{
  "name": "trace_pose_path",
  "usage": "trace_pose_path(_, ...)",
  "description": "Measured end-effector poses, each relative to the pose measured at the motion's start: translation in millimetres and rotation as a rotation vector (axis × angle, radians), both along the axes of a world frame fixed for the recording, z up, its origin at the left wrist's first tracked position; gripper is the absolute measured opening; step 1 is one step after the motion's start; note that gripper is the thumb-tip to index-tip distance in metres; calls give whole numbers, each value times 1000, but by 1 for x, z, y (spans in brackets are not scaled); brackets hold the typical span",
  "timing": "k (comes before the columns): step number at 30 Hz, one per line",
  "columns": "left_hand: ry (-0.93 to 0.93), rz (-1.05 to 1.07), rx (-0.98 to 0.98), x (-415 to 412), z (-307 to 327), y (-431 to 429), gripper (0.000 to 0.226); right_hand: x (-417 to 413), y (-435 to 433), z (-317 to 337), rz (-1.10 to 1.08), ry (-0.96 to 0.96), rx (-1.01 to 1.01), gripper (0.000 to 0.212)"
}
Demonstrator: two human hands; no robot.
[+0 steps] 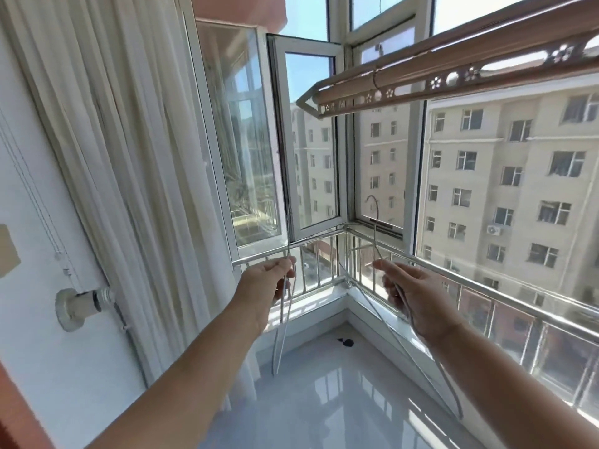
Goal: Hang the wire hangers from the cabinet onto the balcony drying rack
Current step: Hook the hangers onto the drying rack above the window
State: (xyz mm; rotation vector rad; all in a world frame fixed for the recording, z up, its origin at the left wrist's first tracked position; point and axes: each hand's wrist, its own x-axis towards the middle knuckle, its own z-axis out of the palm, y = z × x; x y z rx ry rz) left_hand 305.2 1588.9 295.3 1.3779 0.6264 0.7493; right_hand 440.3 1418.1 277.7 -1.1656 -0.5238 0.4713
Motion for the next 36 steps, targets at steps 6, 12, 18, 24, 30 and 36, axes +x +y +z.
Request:
trace_pose_path(6,-3,-34,45,57,21,92,18,48,80,31,-54,-109,-12,17)
trace_pose_path(12,-46,-94,85,151,38,181,16,128,165,58,-93,-201,18,23)
trace_pose_path(18,-103,-156,87,253,61,255,15,224,248,80,-133,-234,25,22)
trace_pose_path(24,-169,-172,88,333,95,315,18,298,319,113,-194,-313,23,17)
trace_pose_path(30,-213,-241,128,402,130,371,17,348,373,144,-247,-391,41,18)
trace_pose_path(36,-248,-371,110,467,148,415,17,385,413,157,-365,-444,2,23)
